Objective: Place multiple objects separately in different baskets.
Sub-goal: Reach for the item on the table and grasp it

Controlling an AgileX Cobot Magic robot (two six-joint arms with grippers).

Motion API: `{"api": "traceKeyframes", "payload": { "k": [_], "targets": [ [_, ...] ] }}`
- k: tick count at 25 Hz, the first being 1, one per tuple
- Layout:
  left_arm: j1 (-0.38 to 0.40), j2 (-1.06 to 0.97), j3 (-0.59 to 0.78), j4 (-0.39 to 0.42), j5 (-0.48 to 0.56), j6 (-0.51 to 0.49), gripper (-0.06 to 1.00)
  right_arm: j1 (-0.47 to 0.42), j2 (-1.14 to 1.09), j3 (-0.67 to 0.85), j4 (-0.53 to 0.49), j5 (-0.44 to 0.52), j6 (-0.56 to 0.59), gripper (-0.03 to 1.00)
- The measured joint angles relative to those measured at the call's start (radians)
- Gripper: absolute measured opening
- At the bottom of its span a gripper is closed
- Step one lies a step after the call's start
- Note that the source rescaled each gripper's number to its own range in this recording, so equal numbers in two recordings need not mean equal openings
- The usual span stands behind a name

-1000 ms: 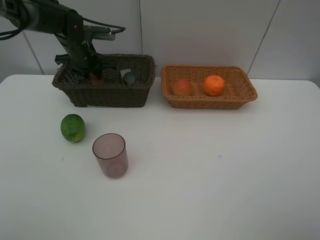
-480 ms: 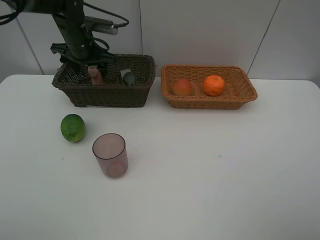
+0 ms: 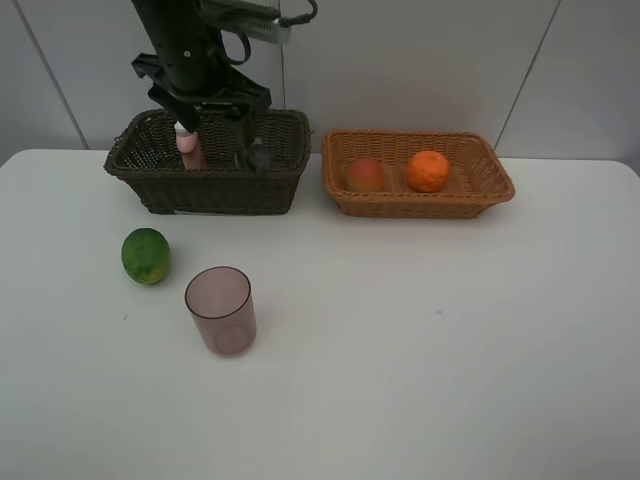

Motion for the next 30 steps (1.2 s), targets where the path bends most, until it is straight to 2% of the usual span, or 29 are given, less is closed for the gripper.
{"api": "traceKeyframes", "payload": {
  "k": [2,4,12,19,25,30],
  "targets": [
    [-0.048,-0.001,0.000,-0.020,0.095,0.065,0.99,0.000,0.000,0.000,0.000,0.000,0.000,0.95],
    [-0.091,-0.006,0.000,-0.041,0.148,0.096,1.00,0.000,0.000,0.000,0.000,0.000,0.000,0.95],
    [-0.231,-0.098,0.070,-0.081,0.151,0.099,1.00,0.000,0.000,0.000,0.000,0.000,0.000,0.95],
    [-0.309,-0.185,0.273,-0.082,0.151,0.081,1.00,0.000,0.000,0.000,0.000,0.000,0.000,0.95],
    [-0.329,-0.254,0.481,-0.072,0.064,0.096,1.00,0.000,0.000,0.000,0.000,0.000,0.000,0.95],
    [-0.329,-0.263,0.597,-0.064,-0.039,0.252,1.00,0.000,0.000,0.000,0.000,0.000,0.000,0.95]
  ]
}}
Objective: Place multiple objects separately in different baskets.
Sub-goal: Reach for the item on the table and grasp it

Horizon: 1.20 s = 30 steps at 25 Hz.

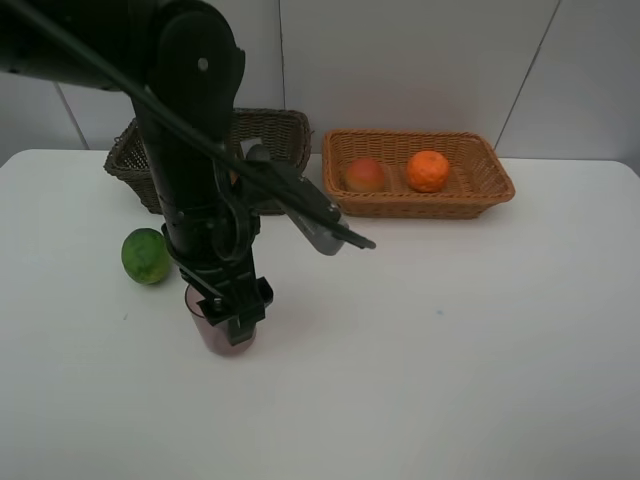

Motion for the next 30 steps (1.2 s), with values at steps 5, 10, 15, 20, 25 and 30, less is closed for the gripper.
{"api": "traceKeyframes", "payload": {
  "k": [5,10,15,20,25,30],
  "targets": [
    [0.000,0.000,0.020,0.000,-0.041,0.175,1.00,0.000,0.000,0.000,0.000,0.000,0.000,0.95],
    [0.000,0.000,0.020,0.000,-0.089,0.244,1.00,0.000,0.000,0.000,0.000,0.000,0.000,0.95],
    [0.000,0.005,0.020,0.000,-0.112,0.255,1.00,0.000,0.000,0.000,0.000,0.000,0.000,0.95],
    [0.000,0.047,0.019,0.004,-0.143,0.260,1.00,0.000,0.000,0.000,0.000,0.000,0.000,0.95],
    [0.000,0.110,0.025,0.003,-0.137,0.260,1.00,0.000,0.000,0.000,0.000,0.000,0.000,0.95],
    [0.000,0.123,0.025,0.001,-0.137,0.260,1.00,0.000,0.000,0.000,0.000,0.000,0.000,0.95]
  ]
}}
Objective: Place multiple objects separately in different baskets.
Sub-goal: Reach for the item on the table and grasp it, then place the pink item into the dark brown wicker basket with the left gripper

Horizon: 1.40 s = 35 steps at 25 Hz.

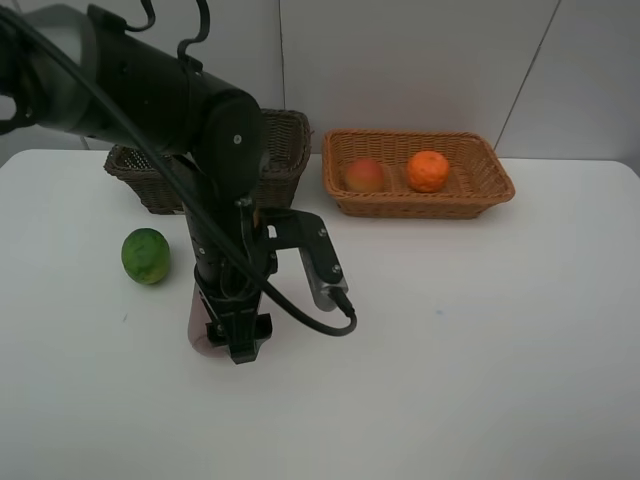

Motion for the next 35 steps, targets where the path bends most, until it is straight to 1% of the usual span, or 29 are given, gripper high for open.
{"api": "traceKeyframes", "payload": {
  "k": [10,14,15,17,23,25,26,35],
  "targets": [
    [0.000,0.003,0.000,0.000,0.000,-0.001,0.99,0.000,0.000,0.000,0.000,0.000,0.000,0.95],
    [0.000,0.003,0.000,0.000,0.000,-0.001,0.92,0.000,0.000,0.000,0.000,0.000,0.000,0.95],
    [0.000,0.003,0.000,0.000,0.000,-0.001,0.88,0.000,0.000,0.000,0.000,0.000,0.000,0.95],
    [0.000,0.003,0.000,0.000,0.000,-0.001,0.74,0.000,0.000,0.000,0.000,0.000,0.000,0.95],
    [0.000,0.003,0.000,0.000,0.000,-0.001,0.18,0.000,0.000,0.000,0.000,0.000,0.000,0.95],
    [0.000,0.003,0.000,0.000,0.000,-0.005,0.02,0.000,0.000,0.000,0.000,0.000,0.000,0.95],
    [0.000,0.003,0.000,0.000,0.000,-0.007,0.00,0.000,0.000,0.000,0.000,0.000,0.000,0.95],
    [0.000,0.003,0.000,0.000,0.000,-0.019,0.00,0.000,0.000,0.000,0.000,0.000,0.000,0.95]
  ]
}}
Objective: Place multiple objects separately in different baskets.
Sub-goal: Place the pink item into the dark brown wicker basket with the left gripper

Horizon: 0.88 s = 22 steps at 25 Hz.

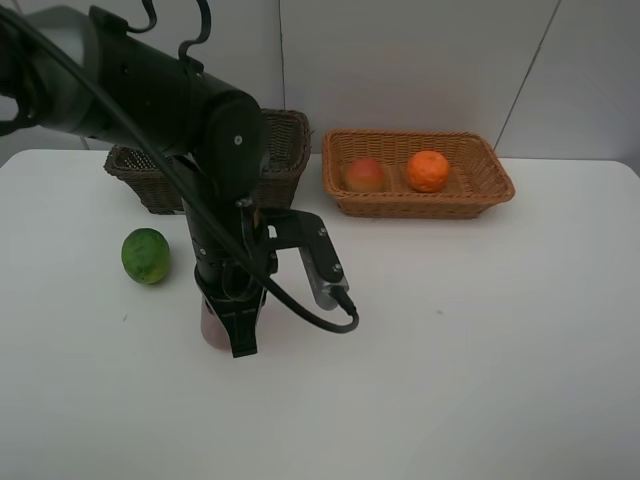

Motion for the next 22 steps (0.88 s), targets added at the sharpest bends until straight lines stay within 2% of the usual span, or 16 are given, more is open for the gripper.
{"api": "traceKeyframes", "payload": {
  "k": [18,22],
  "targets": [
    [0.000,0.000,0.000,0.000,0.001,-0.004,0.00,0.000,0.000,0.000,0.000,0.000,0.000,0.95],
    [0.000,-0.004,-0.033,0.000,0.061,-0.008,0.00,0.000,0.000,0.000,0.000,0.000,0.000,0.95]
  ]
}}
